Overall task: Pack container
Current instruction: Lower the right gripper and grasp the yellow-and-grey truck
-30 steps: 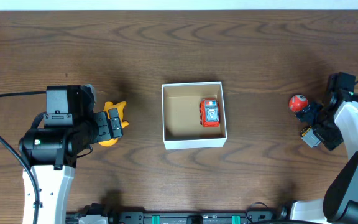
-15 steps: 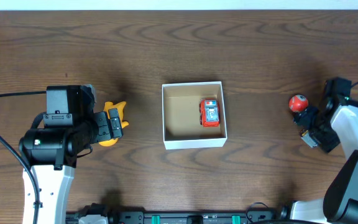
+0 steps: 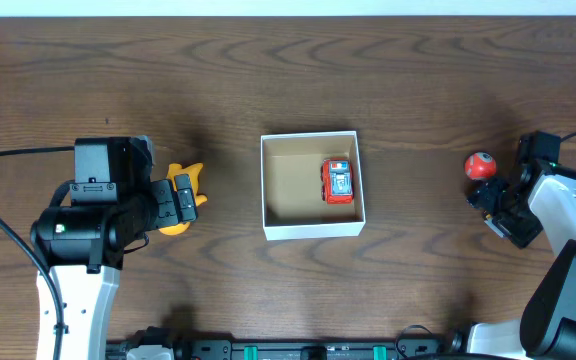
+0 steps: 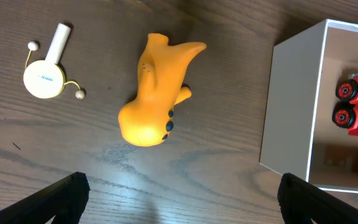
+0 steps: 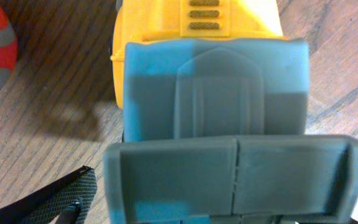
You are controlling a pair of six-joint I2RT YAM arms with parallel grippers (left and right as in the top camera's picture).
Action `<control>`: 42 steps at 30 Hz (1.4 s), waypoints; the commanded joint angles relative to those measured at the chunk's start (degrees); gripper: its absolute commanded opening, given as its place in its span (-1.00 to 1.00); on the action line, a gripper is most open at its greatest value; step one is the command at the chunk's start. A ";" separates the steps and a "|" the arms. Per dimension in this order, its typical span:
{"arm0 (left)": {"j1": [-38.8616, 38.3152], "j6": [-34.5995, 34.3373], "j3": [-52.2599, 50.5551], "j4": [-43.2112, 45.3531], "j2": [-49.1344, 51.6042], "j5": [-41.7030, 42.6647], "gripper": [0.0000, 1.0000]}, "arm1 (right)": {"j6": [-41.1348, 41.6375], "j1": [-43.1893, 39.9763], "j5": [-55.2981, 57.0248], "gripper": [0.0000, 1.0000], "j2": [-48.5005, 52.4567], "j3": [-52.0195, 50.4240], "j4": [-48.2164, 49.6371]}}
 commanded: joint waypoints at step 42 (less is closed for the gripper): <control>0.42 -0.28 0.83 -0.15 1.64 -0.04 0.96 | -2.60 -0.24 -0.63 -0.04 -0.26 2.43 0.07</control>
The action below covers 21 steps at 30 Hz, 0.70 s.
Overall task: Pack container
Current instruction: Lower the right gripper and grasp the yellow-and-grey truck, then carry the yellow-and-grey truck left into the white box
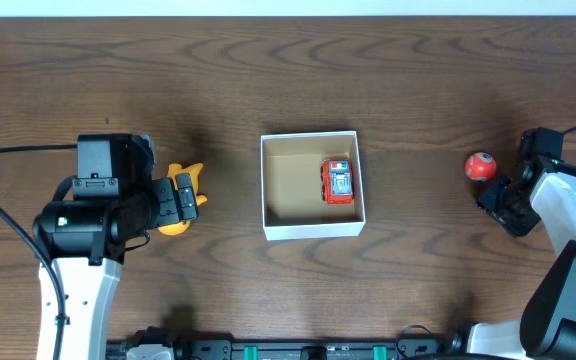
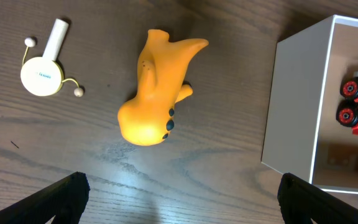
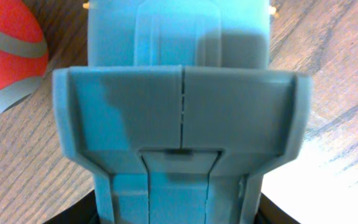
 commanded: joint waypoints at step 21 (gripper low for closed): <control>0.42 -0.26 0.81 -0.04 0.22 -0.04 0.96 | -0.42 0.15 -0.11 -0.97 -3.17 1.60 -1.49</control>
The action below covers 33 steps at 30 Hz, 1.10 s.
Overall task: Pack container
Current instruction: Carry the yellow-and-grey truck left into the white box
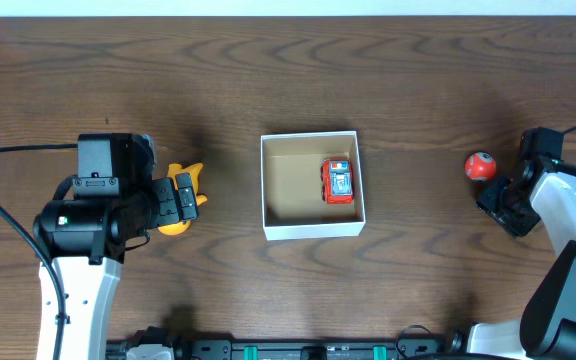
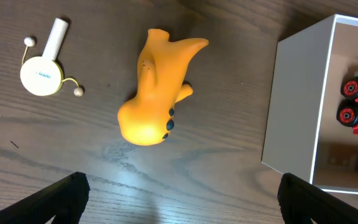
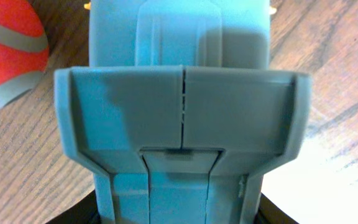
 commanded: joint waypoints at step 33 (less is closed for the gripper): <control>0.39 -0.31 0.83 0.48 0.15 -0.02 0.96 | 4.90 60.87 10.34 -0.97 -6.75 20.55 5.01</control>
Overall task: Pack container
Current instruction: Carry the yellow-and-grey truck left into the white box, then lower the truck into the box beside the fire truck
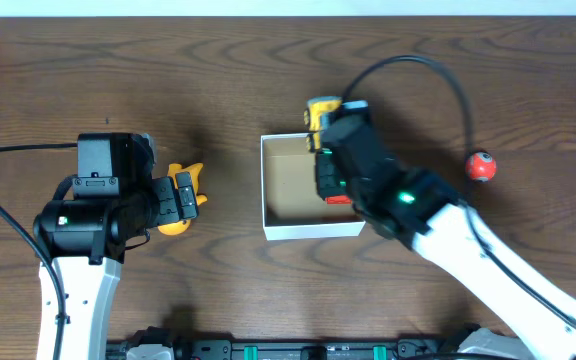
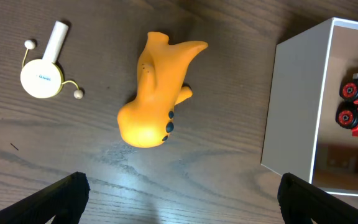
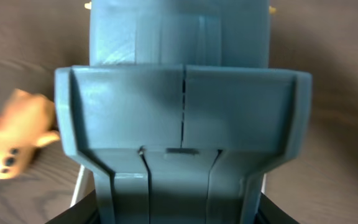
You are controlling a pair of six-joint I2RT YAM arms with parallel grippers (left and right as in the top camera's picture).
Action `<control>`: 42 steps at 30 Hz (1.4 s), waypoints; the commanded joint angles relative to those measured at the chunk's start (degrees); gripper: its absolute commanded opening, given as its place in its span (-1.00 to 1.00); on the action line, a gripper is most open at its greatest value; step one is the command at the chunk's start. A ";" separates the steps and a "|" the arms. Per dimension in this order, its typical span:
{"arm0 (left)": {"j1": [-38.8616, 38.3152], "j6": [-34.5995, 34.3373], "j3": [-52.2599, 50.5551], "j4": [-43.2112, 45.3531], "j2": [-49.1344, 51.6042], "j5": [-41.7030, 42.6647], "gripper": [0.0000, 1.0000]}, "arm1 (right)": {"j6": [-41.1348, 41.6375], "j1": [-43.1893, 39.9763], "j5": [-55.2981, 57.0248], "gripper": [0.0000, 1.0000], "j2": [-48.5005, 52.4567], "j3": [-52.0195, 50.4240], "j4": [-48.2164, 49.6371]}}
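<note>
The white box [image 1: 265, 190] stands mid-table with a red toy car inside, at its right. My right gripper [image 1: 328, 135] hangs over the box's back edge, shut on a yellow and blue-grey toy dump truck [image 1: 320, 108]. The truck's grey bed [image 3: 182, 124] fills the right wrist view. An orange toy animal [image 2: 154, 93] lies left of the box [image 2: 294, 106]. My left gripper [image 2: 182, 199] is open just above and beside the animal, with nothing between its fingers.
A red ball [image 1: 481, 166] sits on the table at the right. A small white rattle drum [image 2: 42, 74] lies left of the orange animal. The right arm stretches from the lower right across the box's right side.
My right gripper, still shut on the dump truck, has gone from the far right beside the red ball to above the box's back edge. The left arm and orange animal are unchanged.
At first my right gripper was low at the far right beside the red ball, with the dump truck close in front of it. Then it held the truck there. Now the truck is over the box. The left gripper stayed open by the orange animal throughout.
</note>
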 commanded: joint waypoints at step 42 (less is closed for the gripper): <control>0.42 -0.28 0.81 0.13 0.17 -0.02 0.96 | 23.39 6.58 -0.96 -0.97 24.98 7.26 -8.81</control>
